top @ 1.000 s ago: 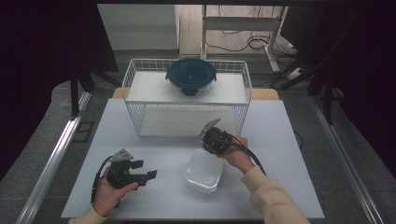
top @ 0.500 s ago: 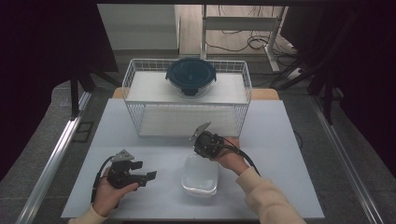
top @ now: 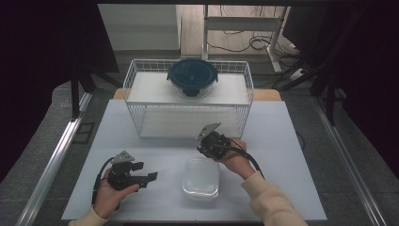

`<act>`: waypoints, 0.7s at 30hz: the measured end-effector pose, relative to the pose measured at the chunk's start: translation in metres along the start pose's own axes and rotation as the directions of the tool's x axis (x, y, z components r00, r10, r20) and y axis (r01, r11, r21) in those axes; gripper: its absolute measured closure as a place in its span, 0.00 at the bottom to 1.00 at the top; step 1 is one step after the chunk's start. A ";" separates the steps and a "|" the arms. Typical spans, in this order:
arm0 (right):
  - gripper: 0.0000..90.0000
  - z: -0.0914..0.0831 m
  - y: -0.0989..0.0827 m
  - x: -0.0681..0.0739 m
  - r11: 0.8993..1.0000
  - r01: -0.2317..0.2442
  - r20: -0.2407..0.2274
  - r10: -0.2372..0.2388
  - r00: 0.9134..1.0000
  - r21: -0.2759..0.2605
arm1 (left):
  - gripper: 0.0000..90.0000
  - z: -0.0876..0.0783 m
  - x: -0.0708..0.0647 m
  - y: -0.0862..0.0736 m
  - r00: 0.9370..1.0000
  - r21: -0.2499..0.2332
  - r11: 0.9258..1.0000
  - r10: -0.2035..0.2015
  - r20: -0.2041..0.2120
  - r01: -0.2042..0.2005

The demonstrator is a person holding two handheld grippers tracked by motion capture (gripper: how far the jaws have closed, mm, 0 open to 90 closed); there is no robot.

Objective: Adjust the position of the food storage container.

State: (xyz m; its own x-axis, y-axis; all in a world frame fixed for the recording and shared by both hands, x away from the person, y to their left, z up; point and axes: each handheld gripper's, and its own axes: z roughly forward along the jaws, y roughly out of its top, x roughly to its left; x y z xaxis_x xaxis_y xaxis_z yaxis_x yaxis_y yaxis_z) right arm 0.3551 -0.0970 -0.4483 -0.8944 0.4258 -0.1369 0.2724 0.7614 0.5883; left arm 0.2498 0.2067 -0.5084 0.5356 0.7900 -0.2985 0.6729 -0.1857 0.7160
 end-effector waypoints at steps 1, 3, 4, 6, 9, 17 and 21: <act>1.00 -0.006 -0.003 -0.001 1.000 -0.021 0.008 0.022 1.000 -0.015 | 0.25 0.000 0.000 0.000 1.000 -0.002 1.000 0.001 0.000 -0.001; 0.99 -0.018 -0.012 -0.004 0.997 -0.061 0.025 0.062 0.998 -0.050 | 0.25 -0.001 -0.001 0.000 1.000 -0.008 1.000 0.003 0.001 -0.003; 0.99 -0.024 -0.018 -0.004 0.994 -0.084 0.031 0.087 0.996 -0.066 | 0.25 -0.002 -0.001 0.001 1.000 -0.010 1.000 0.007 0.001 -0.007; 0.99 -0.035 -0.032 -0.005 0.986 -0.135 0.038 0.139 0.990 -0.098 | 0.25 -0.002 -0.001 0.001 1.000 -0.012 1.000 0.011 0.002 -0.011; 0.99 -0.049 -0.055 -0.003 0.976 -0.182 0.059 0.190 0.980 -0.117 | 0.25 -0.002 -0.002 0.001 1.000 -0.013 1.000 0.007 0.004 -0.007; 0.99 -0.041 -0.102 0.006 0.962 -0.270 0.008 0.271 0.963 -0.045 | 0.25 -0.001 -0.004 0.002 1.000 -0.015 1.000 0.011 0.009 -0.011; 0.99 -0.028 -0.102 0.012 0.965 -0.261 -0.017 0.261 0.965 -0.009 | 0.25 -0.001 -0.004 0.002 1.000 -0.015 1.000 0.013 0.012 -0.013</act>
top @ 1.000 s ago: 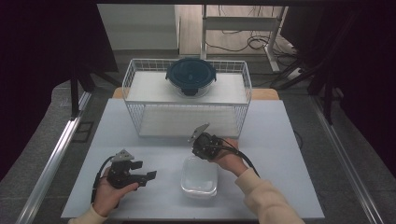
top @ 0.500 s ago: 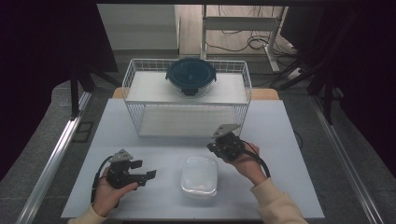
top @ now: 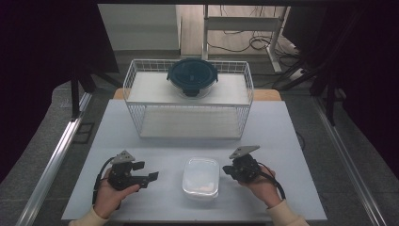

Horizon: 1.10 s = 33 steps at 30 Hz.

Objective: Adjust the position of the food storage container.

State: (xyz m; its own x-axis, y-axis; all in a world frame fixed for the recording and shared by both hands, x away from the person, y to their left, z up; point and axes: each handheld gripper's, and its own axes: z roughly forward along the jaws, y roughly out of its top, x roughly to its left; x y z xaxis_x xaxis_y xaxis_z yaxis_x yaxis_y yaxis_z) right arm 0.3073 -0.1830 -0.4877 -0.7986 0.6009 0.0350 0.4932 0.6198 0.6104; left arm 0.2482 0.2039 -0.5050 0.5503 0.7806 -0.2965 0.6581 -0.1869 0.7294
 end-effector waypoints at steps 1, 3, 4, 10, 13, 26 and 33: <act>0.99 0.002 0.001 0.002 1.000 0.011 -0.001 -0.011 1.000 0.007 | 0.25 0.000 0.000 0.000 1.000 0.000 1.000 -0.001 0.000 0.001; 0.99 0.005 0.005 0.005 1.000 0.022 -0.011 -0.021 1.000 0.007 | 0.25 0.000 0.000 0.000 1.000 0.001 1.000 0.000 0.000 0.000; 0.99 0.006 0.006 0.006 1.000 0.026 -0.005 -0.026 1.000 0.009 | 0.25 0.000 0.001 0.000 1.000 0.000 1.000 0.000 0.000 0.000; 0.99 0.011 0.012 0.010 0.999 0.036 -0.009 -0.036 0.999 0.014 | 0.25 0.000 0.000 0.000 1.000 0.002 1.000 0.002 0.000 -0.002; 0.99 0.013 0.014 0.012 0.999 0.045 -0.009 -0.045 0.999 0.014 | 0.25 0.000 0.000 0.000 1.000 0.001 1.000 0.002 0.000 -0.002; 0.98 -0.028 -0.010 0.004 0.994 -0.011 0.072 0.019 0.997 -0.104 | 0.26 -0.001 -0.004 0.002 1.000 -0.019 1.000 0.005 -0.011 -0.005; 0.51 -0.041 -0.033 0.001 0.964 -0.156 0.010 0.162 0.987 -0.215 | 0.26 0.000 -0.005 0.002 1.000 -0.018 1.000 0.008 -0.010 -0.008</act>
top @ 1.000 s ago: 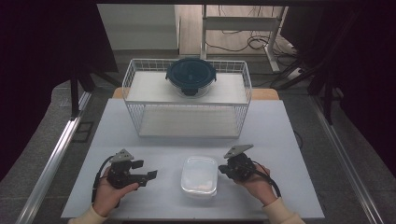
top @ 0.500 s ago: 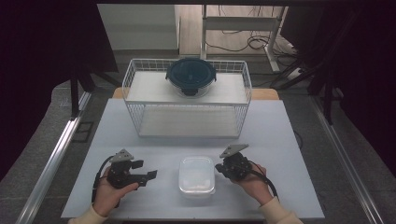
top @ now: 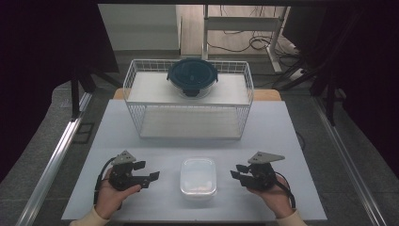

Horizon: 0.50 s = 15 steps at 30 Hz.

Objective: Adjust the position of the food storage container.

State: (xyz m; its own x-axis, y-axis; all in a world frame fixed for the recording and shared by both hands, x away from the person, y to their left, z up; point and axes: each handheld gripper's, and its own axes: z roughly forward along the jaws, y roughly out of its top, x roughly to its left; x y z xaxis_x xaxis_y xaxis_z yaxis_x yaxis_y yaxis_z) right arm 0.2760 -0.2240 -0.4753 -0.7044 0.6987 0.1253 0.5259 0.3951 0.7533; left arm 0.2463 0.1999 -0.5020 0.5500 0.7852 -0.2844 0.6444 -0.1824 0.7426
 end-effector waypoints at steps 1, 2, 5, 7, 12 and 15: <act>0.43 -0.001 -0.002 0.001 0.999 -0.027 0.005 0.027 1.000 -0.024 | 0.26 0.000 0.000 0.000 1.000 -0.002 1.000 -0.002 -0.001 0.002; 0.39 -0.002 -0.003 0.001 0.998 -0.057 -0.015 0.057 0.998 -0.029 | 0.26 0.000 0.000 0.000 1.000 -0.006 1.000 -0.001 -0.003 0.001; 0.32 -0.001 0.000 0.003 0.992 -0.119 -0.047 0.117 0.992 -0.048 | 0.26 -0.001 -0.002 0.002 1.000 -0.021 1.000 0.000 -0.002 0.000; 0.28 -0.001 0.001 0.004 0.988 -0.143 -0.060 0.140 0.988 -0.055 | 0.26 -0.002 -0.003 0.002 1.000 -0.030 1.000 -0.003 0.009 0.003; 0.27 0.000 0.001 0.006 0.987 -0.159 -0.070 0.156 0.985 -0.036 | 0.26 -0.003 -0.003 0.002 1.000 -0.033 0.999 -0.014 0.015 0.014; 0.27 0.001 0.000 0.004 0.982 -0.184 -0.090 0.180 0.979 -0.035 | 0.26 -0.004 -0.003 0.002 0.999 -0.037 0.999 -0.026 0.019 0.027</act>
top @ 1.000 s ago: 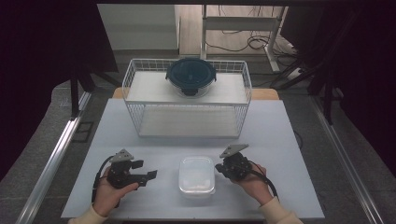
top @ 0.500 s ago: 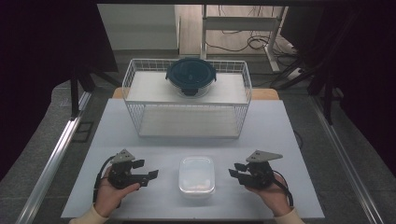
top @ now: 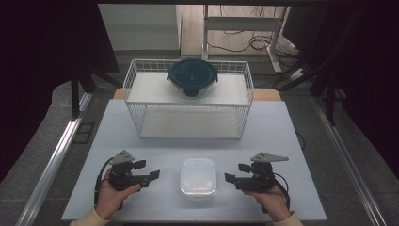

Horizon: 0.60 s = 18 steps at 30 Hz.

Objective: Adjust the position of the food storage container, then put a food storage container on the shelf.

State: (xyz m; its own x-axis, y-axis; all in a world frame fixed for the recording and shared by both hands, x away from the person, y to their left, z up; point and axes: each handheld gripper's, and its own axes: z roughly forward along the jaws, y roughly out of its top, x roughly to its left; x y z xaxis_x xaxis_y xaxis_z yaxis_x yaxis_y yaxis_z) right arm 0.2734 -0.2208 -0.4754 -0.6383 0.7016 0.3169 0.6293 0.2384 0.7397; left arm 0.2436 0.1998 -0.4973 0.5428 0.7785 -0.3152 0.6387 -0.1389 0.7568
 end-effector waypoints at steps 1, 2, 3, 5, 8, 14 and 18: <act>0.27 0.000 0.000 0.000 1.000 -0.008 -0.006 0.008 1.000 0.000 | 0.26 -0.001 0.000 0.000 1.000 -0.001 1.000 0.000 -0.001 0.000; 0.26 0.000 0.000 -0.001 1.000 -0.013 -0.012 0.013 1.000 -0.001 | 0.26 -0.001 -0.001 0.000 1.000 -0.003 1.000 -0.002 -0.001 0.002; 0.26 0.001 0.000 -0.001 1.000 -0.021 -0.020 0.021 1.000 -0.002 | 0.26 -0.001 -0.002 0.000 1.000 -0.006 1.000 -0.003 0.000 0.003; 0.26 0.001 0.001 0.000 0.999 -0.032 -0.026 0.032 0.999 -0.007 | 0.26 -0.001 -0.005 0.002 1.000 -0.005 1.000 -0.002 0.010 0.002; 0.26 0.002 0.002 0.002 1.000 -0.023 -0.027 0.023 0.999 -0.009 | 0.25 0.002 -0.011 0.006 1.000 -0.005 1.000 0.011 0.029 -0.010; 0.26 0.004 0.002 0.007 1.000 -0.019 -0.044 0.019 0.999 0.004 | 0.25 0.007 -0.018 0.010 0.998 0.011 1.000 0.005 0.065 -0.006; 0.28 0.004 0.004 0.011 1.000 -0.026 -0.042 0.025 0.999 -0.010 | 0.25 0.005 -0.015 0.012 0.995 0.013 0.999 -0.031 0.098 0.029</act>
State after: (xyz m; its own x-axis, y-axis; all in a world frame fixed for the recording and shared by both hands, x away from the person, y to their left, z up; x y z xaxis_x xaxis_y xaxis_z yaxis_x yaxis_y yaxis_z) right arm 0.2708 -0.2093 -0.4710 -0.6404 0.6784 0.3602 0.6410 0.2136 0.7373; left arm 0.2458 0.1830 -0.4864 0.5737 0.7188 -0.3927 0.6613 -0.1237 0.7398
